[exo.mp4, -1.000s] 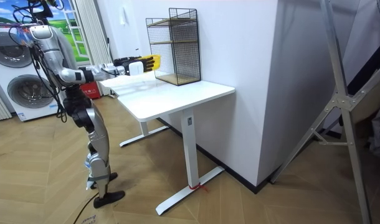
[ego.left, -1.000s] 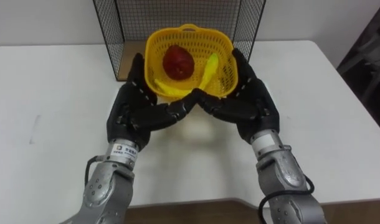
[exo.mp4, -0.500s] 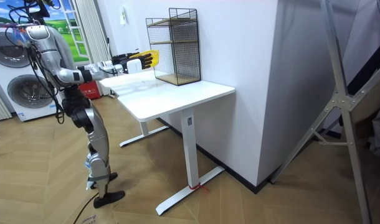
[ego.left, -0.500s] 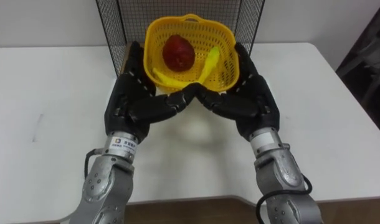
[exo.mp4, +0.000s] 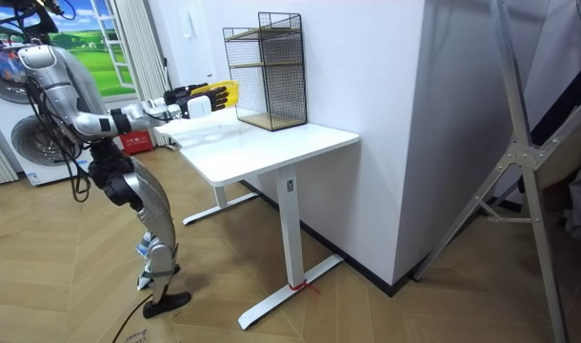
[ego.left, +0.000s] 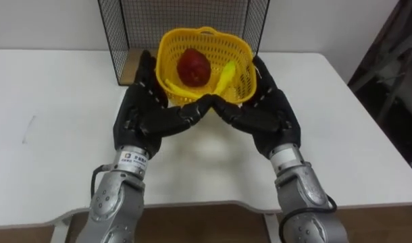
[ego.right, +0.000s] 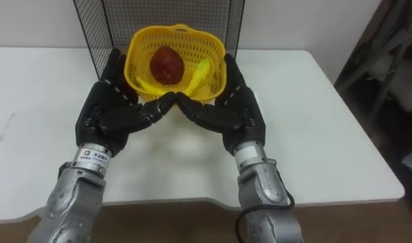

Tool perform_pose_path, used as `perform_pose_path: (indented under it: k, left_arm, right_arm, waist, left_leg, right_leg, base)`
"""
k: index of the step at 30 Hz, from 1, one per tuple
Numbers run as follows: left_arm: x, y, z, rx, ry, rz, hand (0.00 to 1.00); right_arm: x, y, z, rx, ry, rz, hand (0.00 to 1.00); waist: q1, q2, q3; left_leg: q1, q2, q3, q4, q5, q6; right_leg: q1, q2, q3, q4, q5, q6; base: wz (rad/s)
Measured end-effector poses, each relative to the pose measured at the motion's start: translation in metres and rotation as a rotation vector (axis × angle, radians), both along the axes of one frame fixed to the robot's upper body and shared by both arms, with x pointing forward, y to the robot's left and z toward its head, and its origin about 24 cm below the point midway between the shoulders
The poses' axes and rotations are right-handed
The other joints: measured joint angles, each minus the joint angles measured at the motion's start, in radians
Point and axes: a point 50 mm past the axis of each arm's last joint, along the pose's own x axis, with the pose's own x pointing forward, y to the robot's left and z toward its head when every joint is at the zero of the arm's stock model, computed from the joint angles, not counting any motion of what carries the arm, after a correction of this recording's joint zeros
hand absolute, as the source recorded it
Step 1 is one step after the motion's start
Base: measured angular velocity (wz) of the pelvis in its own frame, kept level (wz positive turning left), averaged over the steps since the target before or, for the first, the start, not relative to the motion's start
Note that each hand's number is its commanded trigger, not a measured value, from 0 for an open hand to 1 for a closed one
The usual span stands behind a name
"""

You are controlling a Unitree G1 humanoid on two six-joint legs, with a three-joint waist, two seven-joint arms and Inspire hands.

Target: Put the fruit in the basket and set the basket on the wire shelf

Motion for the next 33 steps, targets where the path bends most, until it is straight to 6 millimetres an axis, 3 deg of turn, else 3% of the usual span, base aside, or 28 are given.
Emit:
perform_pose_path:
  k: [1, 3, 4, 5, 6, 7, 8, 11, 14, 22, 24, 27, 29, 30, 33]
  left_arm:
    - [0.000, -0.001, 0.000, -0.002, 0.001, -0.002, 0.00]
    - [0.001, -0.002, 0.001, -0.001, -0.005, -0.008, 0.00]
    - [0.000, -0.002, 0.001, 0.002, -0.004, -0.009, 0.00]
    - [0.000, -0.001, 0.001, 0.003, -0.004, -0.008, 0.00]
    - [0.000, -0.001, 0.001, 0.004, -0.004, -0.006, 0.00]
    - [0.001, 0.000, 0.001, 0.008, -0.006, -0.004, 0.00]
    - [0.000, -0.001, 0.001, 0.006, -0.005, -0.005, 0.00]
    - [0.001, 0.000, 0.001, 0.011, -0.006, -0.006, 0.00]
    - [0.001, 0.001, 0.001, 0.012, -0.008, -0.004, 0.00]
    - [0.001, 0.000, 0.003, 0.029, -0.021, -0.005, 0.00]
    - [0.002, -0.001, 0.004, 0.022, -0.024, -0.007, 0.00]
    - [0.002, -0.003, 0.004, 0.001, -0.021, -0.013, 0.00]
    - [0.003, -0.004, 0.005, 0.000, -0.025, -0.014, 0.00]
    - [0.003, -0.004, 0.005, 0.000, -0.025, -0.013, 0.00]
    - [0.003, -0.005, 0.005, 0.000, -0.025, -0.012, 0.00]
  right_arm:
    - [0.000, 0.000, 0.000, -0.001, 0.000, -0.001, 0.00]
    - [0.002, -0.002, 0.002, -0.004, -0.009, -0.004, 0.00]
    - [0.002, -0.002, 0.001, -0.010, -0.005, 0.000, 0.00]
    - [0.001, -0.002, 0.001, -0.013, -0.002, 0.003, 0.00]
    - [0.001, -0.002, 0.000, -0.021, 0.004, 0.008, 0.00]
    - [0.001, -0.003, 0.000, -0.022, 0.003, 0.007, 0.00]
    - [0.001, -0.003, 0.000, -0.024, 0.000, 0.010, 0.00]
    - [0.001, -0.003, 0.001, -0.019, -0.010, 0.016, 0.00]
    - [0.001, -0.003, 0.004, -0.021, -0.021, 0.017, 0.00]
    - [0.002, -0.003, 0.008, -0.025, -0.038, 0.008, 0.00]
    - [0.002, -0.003, 0.009, -0.024, -0.043, 0.005, 0.00]
    - [0.002, -0.004, 0.010, -0.025, -0.053, -0.005, 0.00]
    - [0.002, -0.004, 0.010, -0.024, -0.058, -0.009, 0.00]
    - [0.002, -0.004, 0.010, -0.024, -0.059, -0.009, 0.00]
    - [0.002, -0.005, 0.011, -0.030, -0.064, -0.012, 0.00]
  waist:
    - [0.003, -0.012, -0.0019]
    - [0.005, -0.014, -0.0042]
    - [0.013, -0.014, -0.0035]
    - [0.019, -0.013, -0.0035]
    - [0.031, -0.014, -0.0073]
    - [0.027, -0.014, -0.0179]
    - [0.021, -0.030, -0.0200]
    - [0.023, -0.041, -0.0172]
    - [0.020, -0.032, -0.0116]
    - [0.023, -0.028, -0.0074]
    - [0.018, -0.024, -0.0050]
    - [0.009, -0.029, -0.0025]
    - [0.000, -0.035, 0.0007]
    - [0.000, -0.035, 0.0009]
    - [-0.003, -0.022, 0.0085]
  left_leg:
    - [-0.039, -0.009, -0.002, 0.004, 0.004, 0.005]
    - [-0.096, -0.031, 0.004, -0.117, 0.019, -0.004]
    - [-0.120, -0.039, 0.012, -0.228, 0.064, -0.005]
    - [-0.124, -0.039, 0.013, -0.269, 0.105, 0.001]
    - [-0.122, -0.040, 0.014, -0.311, 0.177, 0.005]
    - [-0.103, -0.050, 0.002, -0.336, 0.221, 0.016]
    - [-0.086, -0.061, 0.000, -0.354, 0.245, 0.027]
    - [-0.085, -0.066, 0.005, -0.331, 0.229, 0.034]
    - [-0.092, -0.085, 0.011, -0.307, 0.189, 0.044]
    - [-0.103, -0.132, 0.030, -0.263, 0.124, 0.073]
    - [-0.108, -0.146, 0.031, -0.243, 0.102, 0.085]
    - [-0.102, -0.181, 0.033, -0.237, 0.075, 0.112]
    - [-0.080, -0.208, 0.052, -0.232, 0.059, 0.138]
    - [-0.074, -0.215, 0.052, -0.232, 0.055, 0.144]
    - [-0.034, -0.224, 0.048, -0.237, 0.031, 0.167]
  right_leg:
    - [-0.004, -0.010, 0.004, 0.000, -0.003, -0.003]
    - [-0.012, -0.027, 0.009, -0.001, -0.005, 0.000]
    - [-0.012, -0.033, 0.015, -0.002, -0.004, 0.010]
    - [-0.013, -0.034, 0.014, -0.002, -0.006, 0.011]
    - [-0.003, -0.036, 0.018, -0.003, -0.012, 0.012]
    - [0.012, -0.036, 0.017, -0.019, -0.016, 0.019]
    - [0.030, -0.041, 0.019, -0.039, -0.016, 0.026]
    - [0.053, -0.044, 0.027, -0.084, -0.009, 0.035]
    - [0.056, -0.066, 0.034, -0.086, -0.023, 0.056]
    - [0.057, -0.127, 0.017, -0.057, -0.074, 0.094]
    - [0.062, -0.141, 0.004, -0.040, -0.082, 0.109]
    - [0.017, -0.193, -0.008, 0.110, -0.091, 0.127]
    - [-0.036, -0.236, 0.013, 0.256, -0.065, 0.158]
    - [-0.044, -0.239, 0.016, 0.287, -0.053, 0.163]
    - [-0.072, -0.248, 0.026, 0.381, 0.039, 0.162]
  base:
    - [0.14]
    - [-0.01]
    - [-0.20]
    - [-0.37]
    - [-0.19]
    - [-0.11]
    - [0.05]
    - [-0.09]
    - [-0.01]
    - [0.02]
    - [0.10]
    - [0.16]
    - [0.13]
    - [0.12]
    - [0.07]
